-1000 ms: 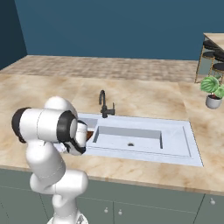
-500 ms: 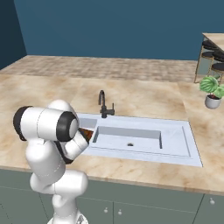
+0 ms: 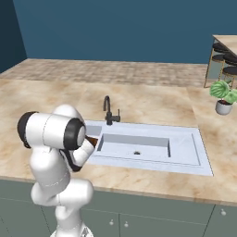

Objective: Move the cutting board and knife to the sink. Then move spray from the cabinet to the counter.

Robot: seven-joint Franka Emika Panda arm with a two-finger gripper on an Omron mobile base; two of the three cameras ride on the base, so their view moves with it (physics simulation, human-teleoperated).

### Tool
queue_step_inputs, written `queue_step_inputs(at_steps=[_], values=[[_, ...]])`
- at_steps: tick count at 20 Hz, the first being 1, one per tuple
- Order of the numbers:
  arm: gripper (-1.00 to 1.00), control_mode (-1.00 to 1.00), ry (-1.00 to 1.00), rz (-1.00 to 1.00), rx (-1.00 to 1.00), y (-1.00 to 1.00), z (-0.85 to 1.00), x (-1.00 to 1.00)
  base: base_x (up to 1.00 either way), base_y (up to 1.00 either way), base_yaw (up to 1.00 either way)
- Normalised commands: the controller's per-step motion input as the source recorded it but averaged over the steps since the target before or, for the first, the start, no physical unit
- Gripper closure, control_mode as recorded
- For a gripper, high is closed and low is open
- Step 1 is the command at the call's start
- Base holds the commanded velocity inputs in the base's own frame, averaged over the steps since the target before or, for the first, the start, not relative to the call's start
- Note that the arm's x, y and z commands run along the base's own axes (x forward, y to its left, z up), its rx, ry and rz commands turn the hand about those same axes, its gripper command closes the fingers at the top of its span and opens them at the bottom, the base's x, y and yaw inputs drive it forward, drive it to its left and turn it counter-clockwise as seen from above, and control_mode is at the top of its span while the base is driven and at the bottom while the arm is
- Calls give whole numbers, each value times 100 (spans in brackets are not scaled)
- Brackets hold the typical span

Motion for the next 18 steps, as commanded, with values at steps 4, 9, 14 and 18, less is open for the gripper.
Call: queue_step_inputs(at_steps=[4, 9, 14, 18], values=[[-100, -100, 32, 0, -24, 21, 19, -2, 0, 0, 0], [-100, -100, 13, 0, -22, 13, 19, -15, 0, 0, 0], [-100, -100, 10, 0, -17, 8, 27, -17, 0, 0, 0], [-100, -100, 15, 0, -15, 1, 37, -10, 0, 0, 0]])
